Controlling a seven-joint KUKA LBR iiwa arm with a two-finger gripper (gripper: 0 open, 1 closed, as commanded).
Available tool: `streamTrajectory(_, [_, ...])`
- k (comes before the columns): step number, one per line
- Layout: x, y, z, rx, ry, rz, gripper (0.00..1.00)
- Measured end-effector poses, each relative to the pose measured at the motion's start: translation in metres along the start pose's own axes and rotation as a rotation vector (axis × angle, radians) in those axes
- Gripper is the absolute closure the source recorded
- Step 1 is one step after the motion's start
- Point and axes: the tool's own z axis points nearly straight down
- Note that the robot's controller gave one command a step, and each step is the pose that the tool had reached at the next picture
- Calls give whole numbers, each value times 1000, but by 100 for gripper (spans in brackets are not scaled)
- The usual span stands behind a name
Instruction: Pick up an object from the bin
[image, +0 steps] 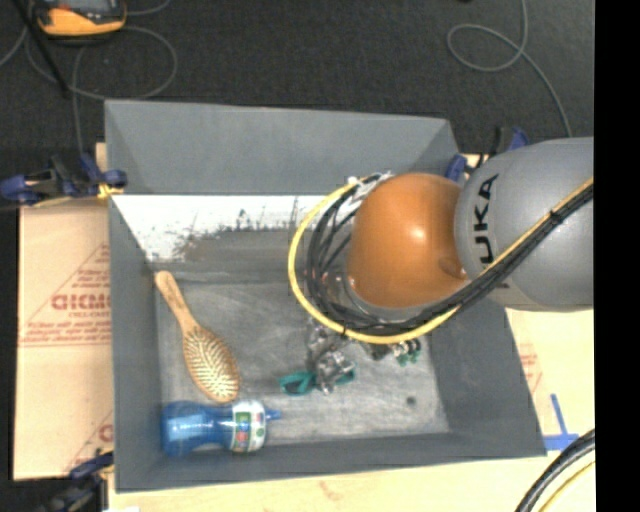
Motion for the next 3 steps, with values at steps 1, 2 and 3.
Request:
streamTrajectory(1, [3, -3, -11, 2, 0, -6, 100])
streamTrajectory(2, [-2, -1, -13, 3, -2, -13, 100])
streamTrajectory(3, [-4, 0, -10, 2, -1, -16, 100])
